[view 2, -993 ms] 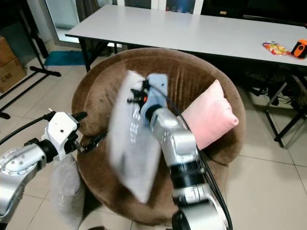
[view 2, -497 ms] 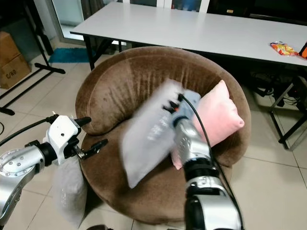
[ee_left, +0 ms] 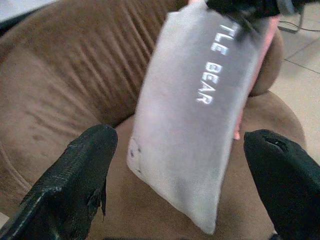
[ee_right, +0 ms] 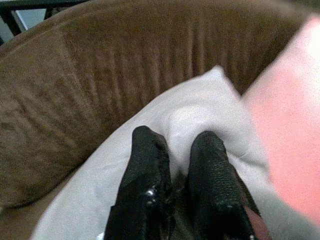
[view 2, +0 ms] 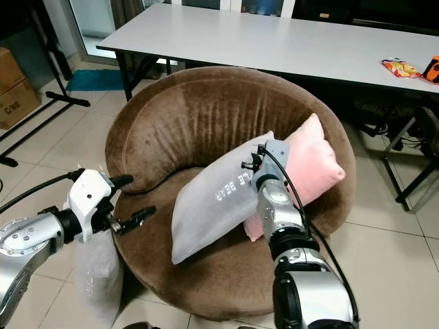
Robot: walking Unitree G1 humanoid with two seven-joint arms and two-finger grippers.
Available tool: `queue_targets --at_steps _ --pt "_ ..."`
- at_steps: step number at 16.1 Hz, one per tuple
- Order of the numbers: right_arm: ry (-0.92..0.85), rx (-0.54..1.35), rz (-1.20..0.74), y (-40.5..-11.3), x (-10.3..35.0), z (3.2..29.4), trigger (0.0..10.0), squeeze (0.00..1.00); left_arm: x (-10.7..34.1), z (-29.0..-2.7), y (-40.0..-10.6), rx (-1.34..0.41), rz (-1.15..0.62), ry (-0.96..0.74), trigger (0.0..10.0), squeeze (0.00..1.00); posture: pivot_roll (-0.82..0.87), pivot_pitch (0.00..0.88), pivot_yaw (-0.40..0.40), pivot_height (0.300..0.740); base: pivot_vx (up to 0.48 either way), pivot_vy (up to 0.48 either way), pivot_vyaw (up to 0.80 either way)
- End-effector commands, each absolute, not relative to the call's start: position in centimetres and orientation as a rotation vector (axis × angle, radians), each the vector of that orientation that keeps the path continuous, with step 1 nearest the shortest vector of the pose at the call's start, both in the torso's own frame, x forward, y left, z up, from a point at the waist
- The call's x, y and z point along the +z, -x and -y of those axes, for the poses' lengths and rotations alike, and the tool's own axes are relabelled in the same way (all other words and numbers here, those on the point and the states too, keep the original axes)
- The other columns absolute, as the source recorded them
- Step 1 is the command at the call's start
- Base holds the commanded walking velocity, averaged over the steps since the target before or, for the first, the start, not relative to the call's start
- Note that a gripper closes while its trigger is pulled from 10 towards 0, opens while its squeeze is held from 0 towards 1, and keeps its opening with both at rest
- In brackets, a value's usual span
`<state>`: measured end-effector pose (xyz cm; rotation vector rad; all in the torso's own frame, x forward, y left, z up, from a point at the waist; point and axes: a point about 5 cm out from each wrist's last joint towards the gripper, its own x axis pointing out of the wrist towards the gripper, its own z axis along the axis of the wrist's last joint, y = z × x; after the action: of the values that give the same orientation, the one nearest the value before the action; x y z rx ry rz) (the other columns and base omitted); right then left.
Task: Move the pillow to the sofa from floor
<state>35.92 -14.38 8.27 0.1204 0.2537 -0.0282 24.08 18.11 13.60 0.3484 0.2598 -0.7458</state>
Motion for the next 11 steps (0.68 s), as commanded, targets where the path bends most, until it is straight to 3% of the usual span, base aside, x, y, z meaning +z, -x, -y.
queue_targets --at_steps 1,5,6,7,11 --pt "-0.077 -0.039 -0.193 -36.4 9.4 14.8 10.0 1.00 13.9 -18.1 -24.0 -0.759 -0.257 -0.350 10.0 0.00 -0.01 0.000 -0.024 0.740 0.000 0.000 0.00" --pt "-0.124 -0.147 -0.068 -35.6 11.3 17.6 10.0 1.00 14.4 -18.5 -24.5 -0.663 -0.193 -0.373 10.0 0.00 -0.03 0.000 -0.026 0.740 0.000 0.000 0.00" --pt "-0.098 -0.174 -0.010 -34.7 12.5 18.2 10.0 0.30 14.3 -18.5 -24.7 -0.613 -0.182 -0.362 10.0 0.00 -0.03 0.000 -0.024 0.740 0.000 0.000 0.00" --pt "-0.133 -0.059 0.051 -33.1 13.9 17.5 10.0 0.00 14.4 -18.5 -24.8 -0.559 -0.157 -0.332 10.0 0.00 -0.05 0.000 -0.026 0.740 0.000 0.000 0.00" --pt "-0.141 0.082 0.020 -28.9 13.7 14.4 10.0 0.00 14.4 -18.4 -25.1 -0.466 -0.122 -0.321 10.0 0.00 -0.07 0.000 -0.036 0.740 0.000 0.258 0.00"
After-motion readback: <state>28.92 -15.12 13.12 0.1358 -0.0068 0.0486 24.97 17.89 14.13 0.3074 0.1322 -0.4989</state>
